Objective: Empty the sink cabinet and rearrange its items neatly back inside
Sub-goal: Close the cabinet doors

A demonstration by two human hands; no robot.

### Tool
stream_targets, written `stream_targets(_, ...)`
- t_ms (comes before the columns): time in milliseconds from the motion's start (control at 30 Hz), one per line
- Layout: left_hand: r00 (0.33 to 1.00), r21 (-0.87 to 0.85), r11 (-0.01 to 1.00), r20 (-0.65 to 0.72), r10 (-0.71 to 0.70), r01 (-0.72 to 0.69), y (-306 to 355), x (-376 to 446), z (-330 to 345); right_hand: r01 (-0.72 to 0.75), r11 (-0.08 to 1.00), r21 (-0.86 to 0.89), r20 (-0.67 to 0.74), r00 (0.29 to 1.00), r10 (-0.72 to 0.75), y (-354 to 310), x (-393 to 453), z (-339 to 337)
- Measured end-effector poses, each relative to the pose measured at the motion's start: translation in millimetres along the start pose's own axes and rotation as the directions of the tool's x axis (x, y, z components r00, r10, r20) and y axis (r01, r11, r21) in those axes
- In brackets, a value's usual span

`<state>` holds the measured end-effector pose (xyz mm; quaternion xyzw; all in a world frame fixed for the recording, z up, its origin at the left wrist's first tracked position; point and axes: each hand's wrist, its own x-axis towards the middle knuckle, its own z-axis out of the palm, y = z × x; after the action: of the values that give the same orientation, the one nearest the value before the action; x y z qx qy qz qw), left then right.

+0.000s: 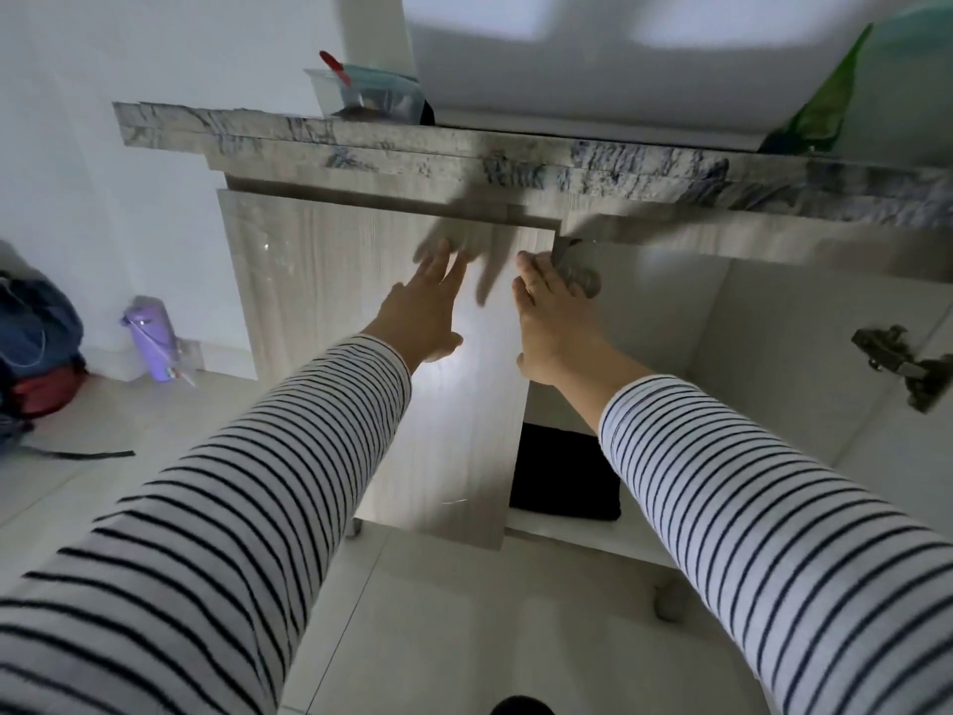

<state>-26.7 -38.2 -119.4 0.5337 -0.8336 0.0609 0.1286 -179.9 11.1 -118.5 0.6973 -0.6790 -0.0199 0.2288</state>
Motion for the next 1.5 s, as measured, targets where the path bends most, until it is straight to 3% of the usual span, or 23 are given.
stream_targets(67,1.0,0.04,0.999,-0.012,0.016,-0.015,1.7,-3.7,-12.2,0.007,0.998,0.056,0.041,0.999,-0.009,0.0,-3.6,-15.2)
stream_targets(133,1.0,0.054,0.999,0.01,0.007,-0.008,4.8,-9.7,-25.8,-0.104,0.963,0.248,0.202,0.978,0.053,2.0,-10.3,-28.4)
stream_targets(200,0.998,0.059,0.998,0.056,-0.022,0.018,4.8,-22.4,-36.4,-0.178,0.928,0.328,0.336,0.94,0.062,4.5,-17.9,-34.3)
stream_targets(467,0.976,0.12,0.991,0.215,0.039,-0.066,0.1,-71.8,-56.7,-0.316,0.904,0.289,0.469,0.87,0.154,11.2,-91.2,-67.3)
stream_targets(733,0.92,0.081,0.937,0.234,0.313,-0.34,78.6,-74.5,-76.3,-0.487,0.871,0.056,0.387,0.815,0.431,80.2,-198.7,-119.9)
stream_targets(867,0.846,0.02,0.857,0.178,0.503,-0.514,160.0,-82.2,-91.4,-0.646,0.759,-0.086,0.338,0.697,0.632,132.2,-271.1,-152.8)
stream_targets(1033,0.71,-0.146,0.71,0.061,0.701,-0.689,261.5,-122.5,-101.6,-0.788,0.602,-0.127,0.226,0.568,0.791,164.0,-361.0,-187.5)
stream_targets(1133,0.642,-0.274,0.615,-0.01,0.767,-0.739,313.5,-146.5,-96.0,-0.831,0.549,-0.088,0.223,0.52,0.824,171.0,-401.6,-185.2)
stream_targets(1233,0.595,-0.404,0.529,-0.05,0.802,-0.747,351.1,-175.5,-90.4,-0.838,0.544,-0.04,0.211,0.525,0.824,177.9,-424.6,-176.2)
stream_targets(1333,0.618,-0.515,0.484,-0.117,0.778,-0.708,381.9,-194.7,-82.9,-0.846,0.529,0.065,0.155,0.532,0.833,186.1,-438.2,-169.2)
stream_targets(1500,0.671,-0.627,0.478,-0.097,0.735,-0.615,419.9,-220.9,-69.4,-0.818,0.506,0.274,0.105,0.548,0.83,208.4,-452.1,-152.1)
